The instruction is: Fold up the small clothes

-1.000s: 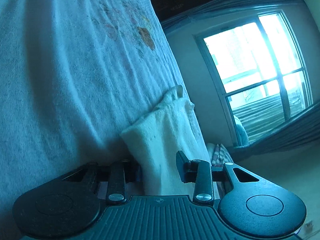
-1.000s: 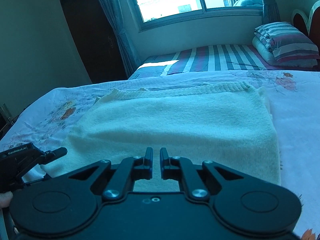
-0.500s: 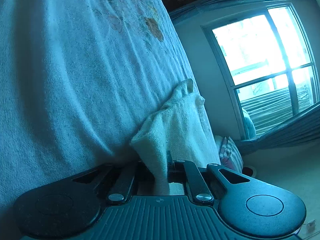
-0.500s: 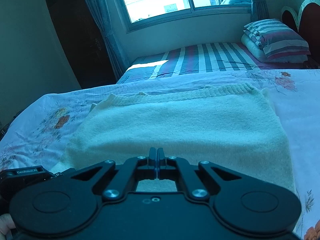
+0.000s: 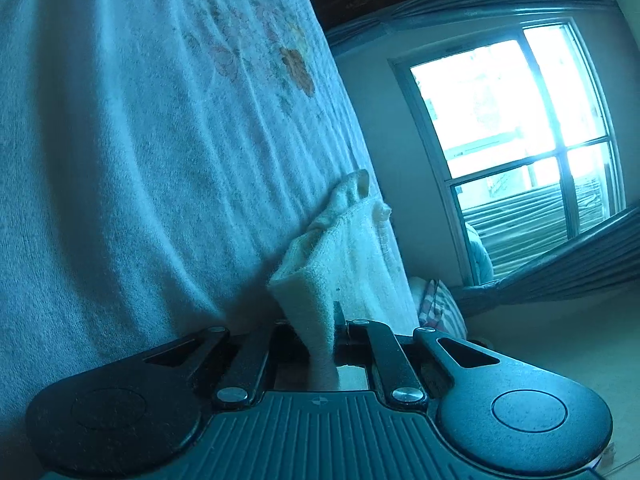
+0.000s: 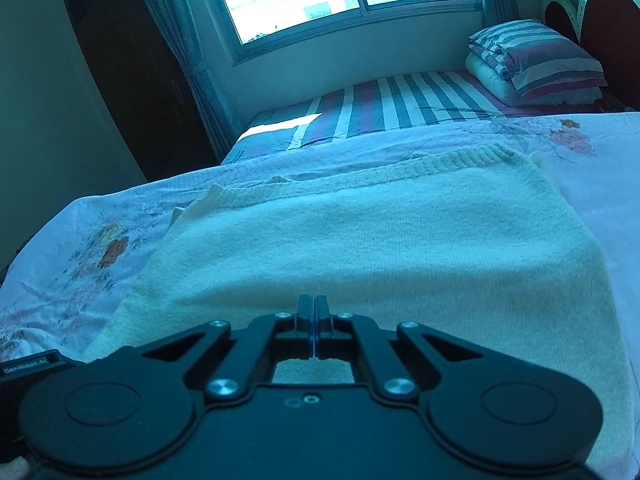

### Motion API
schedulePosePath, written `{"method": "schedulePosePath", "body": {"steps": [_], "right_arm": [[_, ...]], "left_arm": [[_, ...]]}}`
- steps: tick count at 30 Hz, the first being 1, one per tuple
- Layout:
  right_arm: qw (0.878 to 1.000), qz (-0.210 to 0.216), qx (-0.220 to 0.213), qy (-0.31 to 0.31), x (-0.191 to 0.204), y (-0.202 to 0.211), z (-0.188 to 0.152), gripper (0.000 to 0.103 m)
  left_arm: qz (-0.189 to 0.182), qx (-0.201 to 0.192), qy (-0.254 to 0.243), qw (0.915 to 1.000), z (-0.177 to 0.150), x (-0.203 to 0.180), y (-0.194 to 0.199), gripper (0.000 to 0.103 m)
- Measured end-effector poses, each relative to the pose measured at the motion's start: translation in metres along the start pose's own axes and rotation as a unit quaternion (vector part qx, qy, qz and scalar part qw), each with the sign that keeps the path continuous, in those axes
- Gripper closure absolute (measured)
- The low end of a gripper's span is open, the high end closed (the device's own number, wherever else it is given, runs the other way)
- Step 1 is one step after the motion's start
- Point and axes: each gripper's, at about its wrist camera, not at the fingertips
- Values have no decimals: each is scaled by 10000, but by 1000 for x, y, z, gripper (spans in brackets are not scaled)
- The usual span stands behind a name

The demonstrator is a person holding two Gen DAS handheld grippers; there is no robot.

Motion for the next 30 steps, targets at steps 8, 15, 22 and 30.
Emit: {"method": "schedulePosePath", "body": {"steps": [8, 15, 22, 30], "right_arm": [[9996, -113, 221, -138, 1, -21, -8, 102], [9991, -120, 305, -283, -1, -23, -11, 103], [9989, -76, 335, -314, -3, -26, -11, 103], [9970, 281, 436, -569, -21, -26, -6, 103]], "left_arm": [[32, 278, 50, 9996, 8, 12, -6, 96], [-16, 415, -348, 9985, 11, -2, -5, 97], [-221, 815, -1037, 9910, 20, -31, -7, 97], [-271, 1237, -2067, 9702, 11, -81, -20, 97]]}}
Point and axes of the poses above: each gripper's, at about its wrist camera, not at the fingertips, and y roughly against the way its jaws point, x to its left, z to its top, and after that the axes turned 14 degrees about -z, right-handed
